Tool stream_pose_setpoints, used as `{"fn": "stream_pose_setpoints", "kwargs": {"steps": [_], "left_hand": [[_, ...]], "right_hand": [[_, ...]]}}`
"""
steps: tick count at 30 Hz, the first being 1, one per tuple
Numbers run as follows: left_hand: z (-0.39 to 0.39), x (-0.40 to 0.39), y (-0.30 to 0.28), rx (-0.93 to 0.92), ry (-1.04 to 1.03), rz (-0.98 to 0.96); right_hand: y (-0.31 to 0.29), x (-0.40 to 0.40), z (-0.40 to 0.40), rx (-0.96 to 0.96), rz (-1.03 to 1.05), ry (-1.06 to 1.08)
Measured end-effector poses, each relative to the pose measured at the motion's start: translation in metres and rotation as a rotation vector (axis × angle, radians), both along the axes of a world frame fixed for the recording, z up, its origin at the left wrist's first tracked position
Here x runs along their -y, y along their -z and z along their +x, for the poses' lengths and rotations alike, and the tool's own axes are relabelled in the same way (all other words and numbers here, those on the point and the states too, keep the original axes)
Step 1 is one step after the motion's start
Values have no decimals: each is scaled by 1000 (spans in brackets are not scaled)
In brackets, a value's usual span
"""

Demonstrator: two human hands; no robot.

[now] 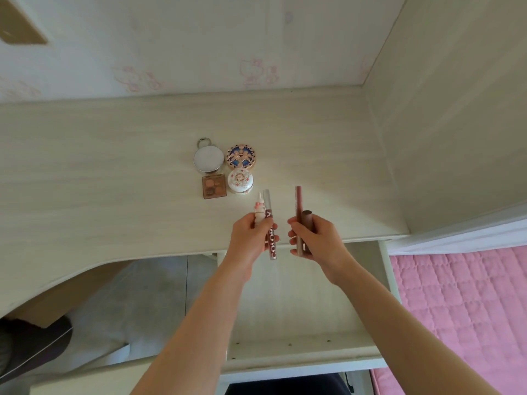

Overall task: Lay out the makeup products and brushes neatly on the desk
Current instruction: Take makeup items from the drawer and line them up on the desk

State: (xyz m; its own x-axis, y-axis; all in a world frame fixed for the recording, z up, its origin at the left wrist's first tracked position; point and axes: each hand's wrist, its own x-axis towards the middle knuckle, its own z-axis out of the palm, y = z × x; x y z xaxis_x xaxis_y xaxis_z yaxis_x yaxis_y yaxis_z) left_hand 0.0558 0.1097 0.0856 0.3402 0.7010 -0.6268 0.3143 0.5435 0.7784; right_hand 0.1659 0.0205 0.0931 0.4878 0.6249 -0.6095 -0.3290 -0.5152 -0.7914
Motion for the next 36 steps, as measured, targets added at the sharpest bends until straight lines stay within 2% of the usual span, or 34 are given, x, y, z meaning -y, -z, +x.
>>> {"fn": "stream_pose_setpoints", "kwargs": {"steps": [6, 13, 20, 24, 31, 36], "left_hand": [[45, -30, 20, -121, 53, 121], [82, -59, 43, -311, 73, 246], [104, -68, 57, -463, 79, 330], [114, -72, 57, -480, 80, 364], [121, -77, 58, -492, 46, 369], [116, -68, 67, -436, 59, 418]], "right_hand": [[16, -48, 45, 76, -67, 4], [42, -99, 82, 93, -216, -154], [52, -121, 95, 300, -327, -253], [50, -127, 101, 394, -340, -309], [51, -128, 107, 417, -352, -322], [52, -130, 109, 585, -418, -347]]}}
